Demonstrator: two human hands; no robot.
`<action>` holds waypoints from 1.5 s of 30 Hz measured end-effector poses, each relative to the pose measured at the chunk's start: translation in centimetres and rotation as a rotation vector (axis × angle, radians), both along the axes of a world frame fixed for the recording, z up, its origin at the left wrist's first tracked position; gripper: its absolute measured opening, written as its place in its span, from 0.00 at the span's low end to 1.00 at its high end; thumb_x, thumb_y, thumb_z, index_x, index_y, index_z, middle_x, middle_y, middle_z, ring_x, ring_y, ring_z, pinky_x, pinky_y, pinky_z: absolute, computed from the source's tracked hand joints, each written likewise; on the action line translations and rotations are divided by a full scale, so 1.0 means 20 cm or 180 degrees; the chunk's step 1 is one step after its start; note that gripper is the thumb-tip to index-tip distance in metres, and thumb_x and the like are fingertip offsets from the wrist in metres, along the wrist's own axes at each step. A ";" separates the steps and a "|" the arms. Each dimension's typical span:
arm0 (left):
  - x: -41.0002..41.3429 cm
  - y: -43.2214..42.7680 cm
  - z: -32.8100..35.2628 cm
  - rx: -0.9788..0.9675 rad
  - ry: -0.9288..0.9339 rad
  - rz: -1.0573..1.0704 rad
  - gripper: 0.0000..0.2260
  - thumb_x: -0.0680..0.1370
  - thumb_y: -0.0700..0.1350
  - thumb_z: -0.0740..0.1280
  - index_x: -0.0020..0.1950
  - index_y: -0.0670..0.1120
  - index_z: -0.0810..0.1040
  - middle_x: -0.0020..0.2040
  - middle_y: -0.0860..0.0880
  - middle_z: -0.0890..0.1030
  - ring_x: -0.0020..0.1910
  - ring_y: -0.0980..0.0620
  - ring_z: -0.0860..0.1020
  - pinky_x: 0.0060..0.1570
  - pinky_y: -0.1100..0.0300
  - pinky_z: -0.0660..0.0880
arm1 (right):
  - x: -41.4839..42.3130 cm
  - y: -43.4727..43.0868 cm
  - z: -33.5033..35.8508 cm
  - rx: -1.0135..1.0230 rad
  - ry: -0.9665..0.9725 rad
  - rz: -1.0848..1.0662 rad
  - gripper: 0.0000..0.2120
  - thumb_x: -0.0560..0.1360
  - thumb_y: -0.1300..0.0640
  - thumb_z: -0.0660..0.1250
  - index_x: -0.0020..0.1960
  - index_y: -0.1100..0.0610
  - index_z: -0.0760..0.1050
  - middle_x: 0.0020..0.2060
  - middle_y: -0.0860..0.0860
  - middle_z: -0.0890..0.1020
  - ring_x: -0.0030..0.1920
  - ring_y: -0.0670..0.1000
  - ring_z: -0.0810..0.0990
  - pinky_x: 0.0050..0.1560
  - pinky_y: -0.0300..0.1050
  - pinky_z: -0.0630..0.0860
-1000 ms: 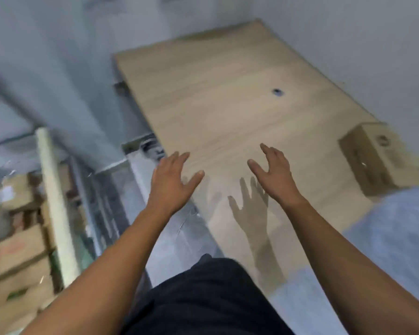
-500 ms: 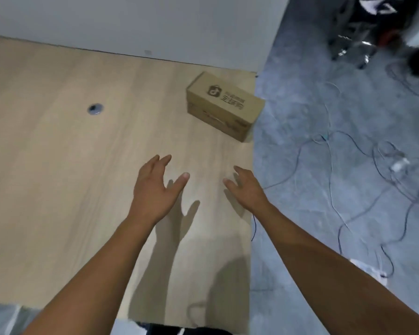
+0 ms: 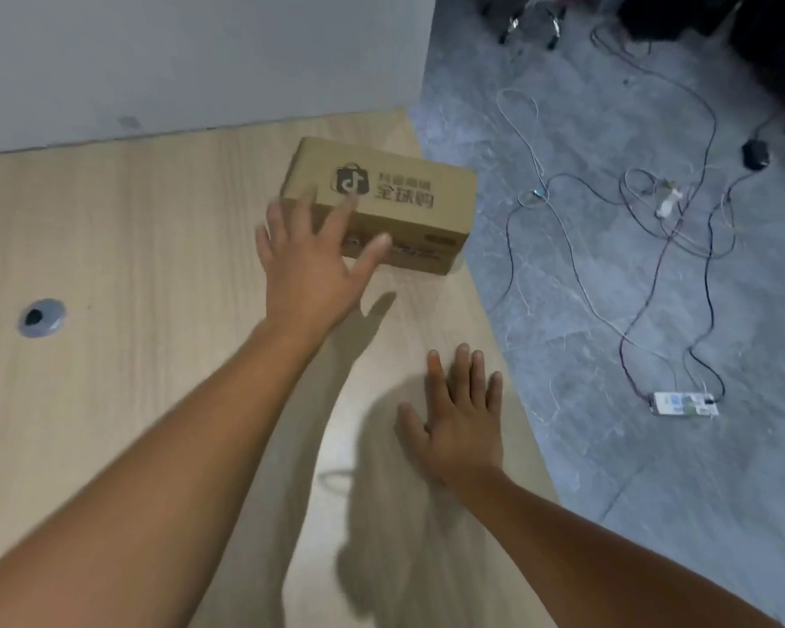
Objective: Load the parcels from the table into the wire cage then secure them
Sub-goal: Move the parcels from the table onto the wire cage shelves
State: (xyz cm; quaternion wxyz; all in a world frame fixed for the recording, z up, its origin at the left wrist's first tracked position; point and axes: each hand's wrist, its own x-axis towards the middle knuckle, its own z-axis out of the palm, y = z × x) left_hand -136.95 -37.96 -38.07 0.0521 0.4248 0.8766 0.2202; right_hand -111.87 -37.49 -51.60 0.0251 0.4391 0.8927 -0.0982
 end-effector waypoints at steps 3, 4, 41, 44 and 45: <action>-0.12 0.28 0.00 -0.0135 0.0348 -0.0497 0.29 0.81 0.69 0.51 0.80 0.59 0.65 0.83 0.46 0.60 0.82 0.35 0.52 0.78 0.33 0.48 | 0.00 -0.01 0.01 -0.0162 -0.0080 -0.0032 0.40 0.80 0.31 0.49 0.85 0.48 0.41 0.83 0.59 0.41 0.82 0.60 0.33 0.80 0.66 0.38; -0.17 0.38 0.00 -0.0212 0.0447 -0.0616 0.30 0.81 0.70 0.50 0.81 0.60 0.63 0.84 0.46 0.59 0.82 0.36 0.51 0.78 0.33 0.47 | 0.00 0.00 0.01 -0.0178 -0.0042 -0.0032 0.40 0.80 0.31 0.50 0.85 0.48 0.41 0.83 0.59 0.41 0.82 0.59 0.33 0.80 0.66 0.39; 0.87 -0.59 0.01 -0.0749 -0.0194 0.1304 0.37 0.78 0.73 0.56 0.84 0.60 0.54 0.85 0.46 0.49 0.84 0.42 0.45 0.77 0.35 0.38 | 0.34 0.18 0.55 -0.3958 0.2471 -0.0647 0.38 0.77 0.30 0.60 0.80 0.49 0.62 0.73 0.49 0.75 0.73 0.50 0.74 0.75 0.60 0.68; 1.04 -0.86 -0.01 0.0187 -0.1308 0.2619 0.44 0.73 0.70 0.70 0.83 0.60 0.54 0.83 0.42 0.58 0.81 0.41 0.58 0.79 0.38 0.53 | 0.37 0.14 0.56 -0.3985 0.1957 0.0046 0.26 0.81 0.40 0.62 0.77 0.40 0.65 0.67 0.38 0.78 0.67 0.39 0.76 0.70 0.47 0.72; 1.11 -0.95 -0.01 0.0705 -0.1715 0.2759 0.46 0.72 0.66 0.75 0.84 0.59 0.54 0.79 0.43 0.64 0.77 0.44 0.65 0.77 0.43 0.63 | 0.37 0.09 0.58 -0.3970 0.1858 0.0233 0.23 0.82 0.44 0.64 0.76 0.38 0.65 0.67 0.38 0.79 0.66 0.38 0.76 0.67 0.43 0.74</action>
